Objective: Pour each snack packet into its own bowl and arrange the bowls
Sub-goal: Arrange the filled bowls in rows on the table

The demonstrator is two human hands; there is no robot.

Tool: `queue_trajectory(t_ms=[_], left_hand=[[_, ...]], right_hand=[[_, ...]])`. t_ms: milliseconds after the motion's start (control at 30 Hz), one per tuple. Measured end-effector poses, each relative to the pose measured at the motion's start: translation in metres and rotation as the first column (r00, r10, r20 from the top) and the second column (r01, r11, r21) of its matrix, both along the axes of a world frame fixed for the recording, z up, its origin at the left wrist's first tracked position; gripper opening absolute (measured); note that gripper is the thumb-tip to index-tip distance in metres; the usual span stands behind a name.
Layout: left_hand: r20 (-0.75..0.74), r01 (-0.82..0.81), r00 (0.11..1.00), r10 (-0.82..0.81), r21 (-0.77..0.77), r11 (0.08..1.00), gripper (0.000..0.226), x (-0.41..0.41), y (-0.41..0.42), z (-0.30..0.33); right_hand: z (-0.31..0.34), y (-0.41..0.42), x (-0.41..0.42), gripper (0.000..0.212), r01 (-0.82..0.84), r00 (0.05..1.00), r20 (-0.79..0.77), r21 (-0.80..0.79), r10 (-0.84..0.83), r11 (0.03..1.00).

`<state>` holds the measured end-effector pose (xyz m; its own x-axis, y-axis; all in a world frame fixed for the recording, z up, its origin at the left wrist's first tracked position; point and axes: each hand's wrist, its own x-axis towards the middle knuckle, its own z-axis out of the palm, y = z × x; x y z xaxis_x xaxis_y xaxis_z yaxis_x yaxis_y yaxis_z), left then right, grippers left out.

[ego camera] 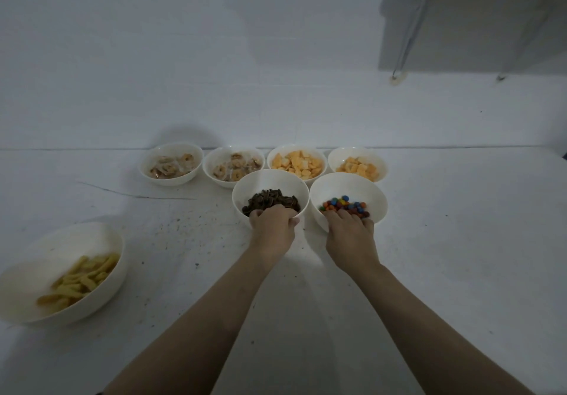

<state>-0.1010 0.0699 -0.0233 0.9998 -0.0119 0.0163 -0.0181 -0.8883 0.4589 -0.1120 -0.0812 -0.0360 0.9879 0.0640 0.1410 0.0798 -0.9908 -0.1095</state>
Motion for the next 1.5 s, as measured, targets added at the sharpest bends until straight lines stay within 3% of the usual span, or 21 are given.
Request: queue_trajectory(t_ms=[200, 333, 467, 567, 767, 867, 933, 1000, 1100, 1167, 1367, 1500], left_hand=[[0.087, -0.024, 0.996, 0.026, -0.026, 0.999, 0.025, 0.002, -0.002, -0.01], [0.282, -0.045, 0.958, 0.053, -0.035, 0.998, 0.021, -0.005, -0.004, -0.011], [0.387, -0.159, 0.897, 0.213, -0.167, 0.973, 0.023, -0.021, -0.001, 0.003], [0.415, -0.262, 0.855, 0.311, -0.17, 0.95, 0.024, -0.039, 0.016, 0.018], [0.381, -0.519, 0.743, 0.551, -0.192, 0.833, 0.028, -0.078, 0.071, 0.031], [0.367, -0.628, 0.679, 0.636, -0.16, 0.762, 0.034, -0.09, 0.101, 0.022], [0.26, -0.698, 0.678, 0.688, -0.069, 0.713, 0.046, -0.095, 0.122, 0.017], [0.052, -0.724, 0.689, 0.723, 0.098, 0.683, 0.059, -0.096, 0.144, 0.014], [-0.164, -0.653, 0.692, 0.703, 0.273, 0.707, 0.058, -0.091, 0.17, 0.012], [-0.212, -0.615, 0.72, 0.661, 0.246, 0.749, 0.055, -0.087, 0.182, 0.012], [-0.103, -0.392, 0.902, 0.419, 0.209, 0.896, 0.057, -0.074, 0.203, -0.001], [-0.063, -0.196, 0.975, 0.212, 0.191, 0.962, 0.05, -0.052, 0.21, -0.003]], right_hand=[[0.0, -0.004, 0.007, 0.037, -0.024, 1.0, -0.01, 0.034, 0.024, 0.999], [0.004, -0.001, -0.001, 0.037, -0.059, 0.995, 0.088, 0.141, 0.047, 0.988], [0.018, 0.015, -0.01, 0.034, -0.178, 0.979, 0.148, 0.263, 0.143, 0.948], [0.03, 0.032, -0.016, 0.03, -0.305, 0.949, 0.185, 0.335, 0.255, 0.892], [0.045, 0.078, -0.028, 0.031, -0.513, 0.857, 0.186, 0.398, 0.48, 0.761], [0.048, 0.098, -0.029, 0.032, -0.533, 0.842, 0.152, 0.377, 0.517, 0.757], [0.048, 0.113, -0.027, 0.033, -0.519, 0.851, 0.136, 0.365, 0.507, 0.773], [0.046, 0.127, -0.026, 0.033, -0.5, 0.863, 0.128, 0.36, 0.489, 0.788], [0.044, 0.151, -0.027, 0.033, -0.45, 0.891, 0.12, 0.345, 0.437, 0.824], [0.042, 0.165, -0.027, 0.034, -0.404, 0.914, 0.113, 0.336, 0.39, 0.851], [0.029, 0.196, -0.026, 0.034, -0.237, 0.971, 0.062, 0.335, 0.229, 0.912], [0.02, 0.207, -0.024, 0.039, -0.106, 0.994, 0.05, 0.284, 0.096, 0.953]])
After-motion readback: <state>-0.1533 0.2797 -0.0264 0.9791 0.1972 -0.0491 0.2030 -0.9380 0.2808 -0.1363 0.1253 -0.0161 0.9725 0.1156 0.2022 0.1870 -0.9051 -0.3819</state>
